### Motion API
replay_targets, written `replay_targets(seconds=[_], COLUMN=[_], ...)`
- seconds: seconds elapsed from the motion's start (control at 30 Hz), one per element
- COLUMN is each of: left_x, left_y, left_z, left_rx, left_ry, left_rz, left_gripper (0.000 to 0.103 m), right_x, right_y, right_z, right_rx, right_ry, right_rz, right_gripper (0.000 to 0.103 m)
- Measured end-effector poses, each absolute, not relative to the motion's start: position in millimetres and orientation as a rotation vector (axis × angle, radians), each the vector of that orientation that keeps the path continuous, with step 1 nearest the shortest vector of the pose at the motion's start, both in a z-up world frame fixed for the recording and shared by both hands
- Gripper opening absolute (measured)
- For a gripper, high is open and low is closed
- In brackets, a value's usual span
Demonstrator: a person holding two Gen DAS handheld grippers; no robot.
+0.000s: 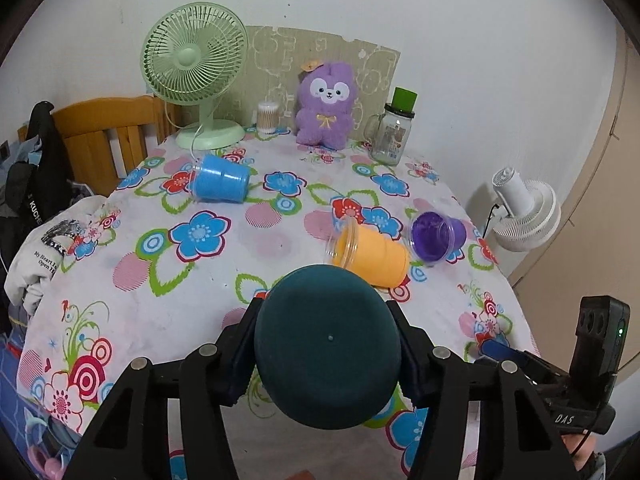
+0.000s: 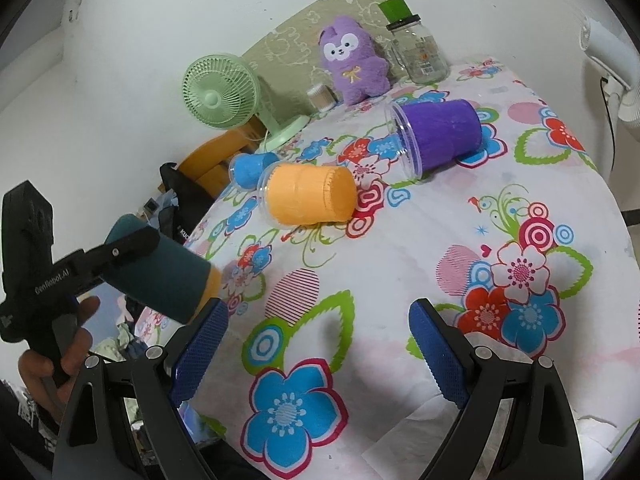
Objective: Flip cup upside down
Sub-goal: 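Rotate the teal cup with the left gripper so its rim faces down, then lower the inverted teal cup onto the tablecloth with the left gripper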
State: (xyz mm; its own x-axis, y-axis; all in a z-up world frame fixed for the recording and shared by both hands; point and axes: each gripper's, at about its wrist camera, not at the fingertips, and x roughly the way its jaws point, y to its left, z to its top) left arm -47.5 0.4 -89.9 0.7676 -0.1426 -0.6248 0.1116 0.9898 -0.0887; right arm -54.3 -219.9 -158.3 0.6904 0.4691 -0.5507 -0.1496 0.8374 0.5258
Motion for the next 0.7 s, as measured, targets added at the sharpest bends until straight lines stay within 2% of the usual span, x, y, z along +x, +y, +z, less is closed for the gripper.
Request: replay_targets(seconds=[0.33,0.6,0.7], left_x=[-42,-32,-28], left_y=[3,7,8], left_z=[-90,-94,-98], left_rx=[-0.044,-0.046,-0.046], left_ry=[0.707,0.718,0.727], left_rz=[-0.121,-0.102,-0.099], left_gripper=[0.060,0.060,0.055], right_x=[-57,-47,-44], right_y=[-175,-156,-153], right_z=[-133,-129,-129], right_rx=[0.223,0.167,0.165], right_ry=[0.682,0.664,0.666], right_rz=[0.312,0.327,0.333], right_gripper=[0.093,0.093,0.093])
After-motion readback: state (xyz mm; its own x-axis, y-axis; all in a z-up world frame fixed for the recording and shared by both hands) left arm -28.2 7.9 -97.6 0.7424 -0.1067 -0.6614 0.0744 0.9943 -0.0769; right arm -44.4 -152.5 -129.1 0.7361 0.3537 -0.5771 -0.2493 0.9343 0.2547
